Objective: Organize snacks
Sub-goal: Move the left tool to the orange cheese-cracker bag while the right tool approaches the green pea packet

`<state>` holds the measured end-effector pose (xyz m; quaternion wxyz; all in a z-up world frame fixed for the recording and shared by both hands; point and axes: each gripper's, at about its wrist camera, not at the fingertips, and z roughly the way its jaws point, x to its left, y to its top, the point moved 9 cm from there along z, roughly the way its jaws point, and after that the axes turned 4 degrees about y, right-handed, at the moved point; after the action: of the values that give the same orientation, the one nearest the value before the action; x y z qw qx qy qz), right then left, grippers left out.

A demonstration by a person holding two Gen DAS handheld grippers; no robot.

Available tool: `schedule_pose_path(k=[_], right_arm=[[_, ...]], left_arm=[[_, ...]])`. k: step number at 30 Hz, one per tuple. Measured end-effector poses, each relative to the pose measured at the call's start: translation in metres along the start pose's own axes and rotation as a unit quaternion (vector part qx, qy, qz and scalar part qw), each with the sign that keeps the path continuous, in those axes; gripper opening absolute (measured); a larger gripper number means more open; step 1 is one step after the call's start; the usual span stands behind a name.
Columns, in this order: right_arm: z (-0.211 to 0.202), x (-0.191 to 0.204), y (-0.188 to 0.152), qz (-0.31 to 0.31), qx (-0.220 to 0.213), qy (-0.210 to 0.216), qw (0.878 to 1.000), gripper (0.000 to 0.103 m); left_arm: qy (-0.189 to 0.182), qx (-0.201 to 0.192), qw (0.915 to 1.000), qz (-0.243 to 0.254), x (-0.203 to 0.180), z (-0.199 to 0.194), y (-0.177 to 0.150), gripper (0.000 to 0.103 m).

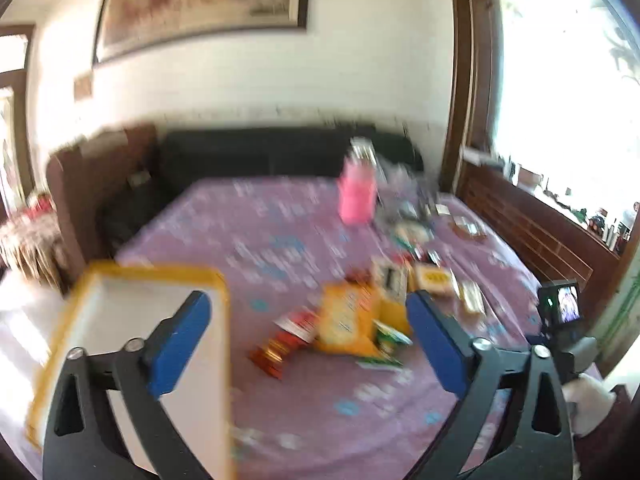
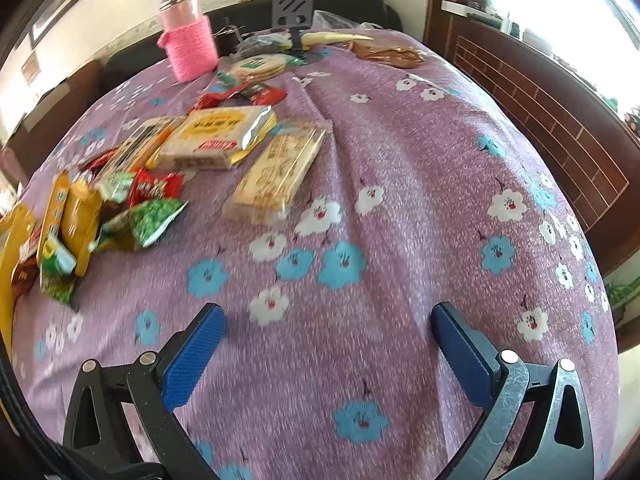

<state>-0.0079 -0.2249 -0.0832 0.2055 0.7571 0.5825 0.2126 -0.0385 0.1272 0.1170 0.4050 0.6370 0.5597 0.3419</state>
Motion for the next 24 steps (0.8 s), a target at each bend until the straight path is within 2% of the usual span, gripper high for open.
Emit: schedule_pose_path(k=[2, 4, 5, 7, 9, 11, 14, 16, 17, 20, 24], right_arm=[[-0.004, 0.000, -0.006, -0.008, 0.001, 0.002, 1.000, 0.103], [-0.007, 0.001, -0.010, -0.011, 0.007, -0.002, 1.000, 0.102], [-0.010, 0.001, -0.012, -0.009, 0.013, -0.005, 1.000, 0.100], [-0.020, 0.006, -0.011, -0.007, 0.002, -0.001, 1.000, 0.088], [-0.035, 0.018, -0.004, -0.015, -0.021, 0.022, 0.999, 0.087], [-0.051, 0.036, 0.006, -0.028, -0.049, 0.046, 0.997, 0.087], [-0.060, 0.061, 0.020, -0.042, -0.061, 0.092, 0.993, 0.086], [-0.053, 0.074, 0.028, -0.043, -0.058, 0.107, 0.992, 0.075], [-0.048, 0.081, 0.032, -0.043, -0.055, 0.114, 0.991, 0.074], [-0.028, 0.096, 0.037, -0.028, -0.036, 0.127, 0.991, 0.072], [-0.011, 0.109, 0.044, -0.020, -0.042, 0.126, 0.991, 0.071]], left_arm=[[0.012, 0.002, 0.9999, -0.007, 0.021, -0.003, 0.000, 0.103], [0.033, 0.033, 0.9985, -0.030, 0.041, 0.003, -0.011, 0.103], [0.029, 0.046, 0.9976, -0.043, 0.047, 0.006, -0.017, 0.103], [-0.003, 0.070, 0.9938, -0.087, 0.058, 0.013, -0.031, 0.103], [-0.020, 0.084, 0.9876, -0.131, 0.069, 0.020, -0.042, 0.102], [-0.026, 0.101, 0.9833, -0.149, 0.073, 0.022, -0.056, 0.099], [-0.026, 0.118, 0.9825, -0.142, 0.069, 0.028, -0.067, 0.098], [-0.018, 0.123, 0.9835, -0.132, 0.064, 0.027, -0.070, 0.098], [-0.011, 0.127, 0.9837, -0.127, 0.063, 0.028, -0.072, 0.098], [-0.005, 0.141, 0.9828, -0.118, 0.062, 0.027, -0.077, 0.098], [0.003, 0.155, 0.9818, -0.110, 0.060, 0.031, -0.081, 0.098]])
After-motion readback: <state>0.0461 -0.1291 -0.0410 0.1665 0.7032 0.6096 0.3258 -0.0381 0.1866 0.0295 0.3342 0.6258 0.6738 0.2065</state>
